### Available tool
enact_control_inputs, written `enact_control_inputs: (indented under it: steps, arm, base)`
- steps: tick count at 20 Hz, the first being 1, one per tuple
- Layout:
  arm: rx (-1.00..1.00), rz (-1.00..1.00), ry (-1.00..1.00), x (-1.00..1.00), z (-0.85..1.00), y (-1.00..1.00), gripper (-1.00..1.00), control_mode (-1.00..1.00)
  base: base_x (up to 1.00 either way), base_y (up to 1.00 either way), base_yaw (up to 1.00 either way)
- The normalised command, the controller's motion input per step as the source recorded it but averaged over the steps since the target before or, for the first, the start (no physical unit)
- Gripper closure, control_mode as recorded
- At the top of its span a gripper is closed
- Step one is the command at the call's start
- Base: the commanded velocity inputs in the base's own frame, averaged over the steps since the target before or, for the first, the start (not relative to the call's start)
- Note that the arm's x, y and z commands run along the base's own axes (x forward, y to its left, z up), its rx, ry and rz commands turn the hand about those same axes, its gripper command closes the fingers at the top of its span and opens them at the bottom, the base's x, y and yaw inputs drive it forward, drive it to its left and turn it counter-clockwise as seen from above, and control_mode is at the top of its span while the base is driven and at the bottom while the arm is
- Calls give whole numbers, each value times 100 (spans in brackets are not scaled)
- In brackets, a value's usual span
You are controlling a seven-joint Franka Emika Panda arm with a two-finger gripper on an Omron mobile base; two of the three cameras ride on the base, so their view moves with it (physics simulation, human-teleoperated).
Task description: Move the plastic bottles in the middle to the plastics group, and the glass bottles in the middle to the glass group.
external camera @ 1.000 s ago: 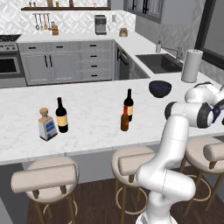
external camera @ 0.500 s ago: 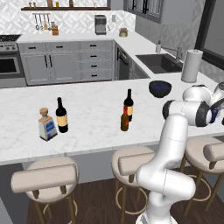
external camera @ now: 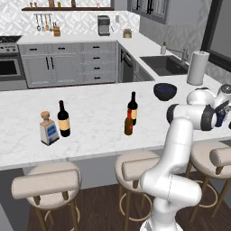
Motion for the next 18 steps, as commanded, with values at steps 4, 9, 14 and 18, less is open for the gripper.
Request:
enact_control_inputs:
  steps: [4, 9, 14, 18]
  arm:
    - [0, -1, -2, -17, 32, 1, -100, -100]
    - [0, 0, -4, -31, 53, 30, -100, -100]
    - [-5, 7, 8, -41, 41, 72, -100, -100]
    - [-5, 8, 13, -46, 41, 82, -100, -100]
  base:
    - [0, 0, 0]
    - [0, 0, 0]
    - [0, 0, 0]
    - [0, 0, 0]
